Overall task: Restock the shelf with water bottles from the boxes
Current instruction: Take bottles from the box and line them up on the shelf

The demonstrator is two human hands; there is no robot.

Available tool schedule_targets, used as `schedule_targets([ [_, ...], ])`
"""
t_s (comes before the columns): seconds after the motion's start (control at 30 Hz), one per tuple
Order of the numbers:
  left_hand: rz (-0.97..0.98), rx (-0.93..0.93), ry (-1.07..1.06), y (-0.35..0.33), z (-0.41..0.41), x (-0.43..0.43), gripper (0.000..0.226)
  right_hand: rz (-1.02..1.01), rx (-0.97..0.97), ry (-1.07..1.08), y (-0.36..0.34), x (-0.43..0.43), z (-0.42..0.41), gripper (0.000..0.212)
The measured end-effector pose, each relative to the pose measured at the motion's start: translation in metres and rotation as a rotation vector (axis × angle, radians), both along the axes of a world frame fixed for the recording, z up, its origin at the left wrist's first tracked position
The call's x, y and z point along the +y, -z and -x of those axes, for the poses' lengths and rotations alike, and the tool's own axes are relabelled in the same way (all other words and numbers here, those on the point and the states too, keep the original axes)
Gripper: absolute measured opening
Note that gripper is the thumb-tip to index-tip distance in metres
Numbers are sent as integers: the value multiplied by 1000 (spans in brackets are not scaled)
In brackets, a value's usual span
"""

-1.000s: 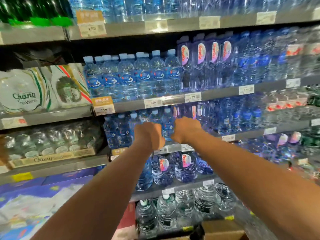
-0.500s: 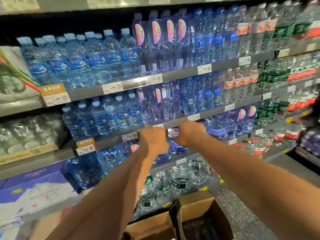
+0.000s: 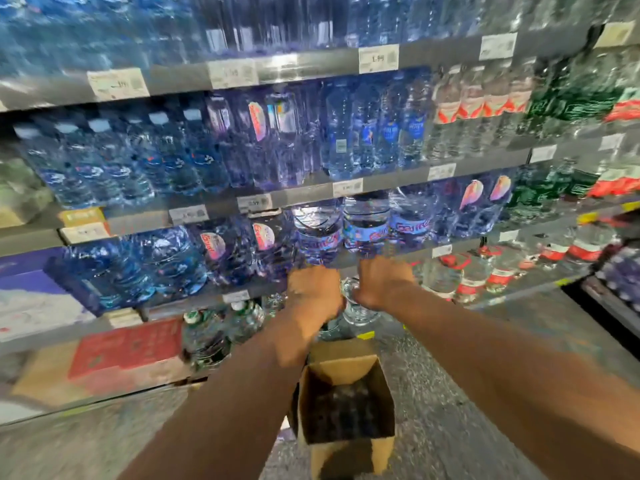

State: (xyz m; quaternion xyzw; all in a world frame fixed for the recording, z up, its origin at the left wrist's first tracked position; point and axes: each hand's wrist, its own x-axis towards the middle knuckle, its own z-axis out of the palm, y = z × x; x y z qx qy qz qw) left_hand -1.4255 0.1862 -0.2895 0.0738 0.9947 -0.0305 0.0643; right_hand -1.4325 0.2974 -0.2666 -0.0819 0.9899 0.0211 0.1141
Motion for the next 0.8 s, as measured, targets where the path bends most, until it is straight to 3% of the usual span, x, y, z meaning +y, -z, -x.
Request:
schedule_targets([
  [0.1, -115, 78, 24, 28, 7, 8, 23, 10, -57, 0, 31, 2, 9, 32],
  [0.27, 55, -100, 28, 97, 28, 4, 30, 45, -172, -26, 100, 2, 25, 28],
  [0.4, 53, -220, 66, 157, 46, -5, 30, 43, -292, 5, 161, -1, 42, 22],
  [0.6, 84, -342, 104, 255, 66, -14, 28, 34, -422, 71, 270, 14, 61, 34],
  [0.8, 23, -507, 38, 353, 66, -4, 24, -4, -594, 96, 363, 43, 69, 32],
])
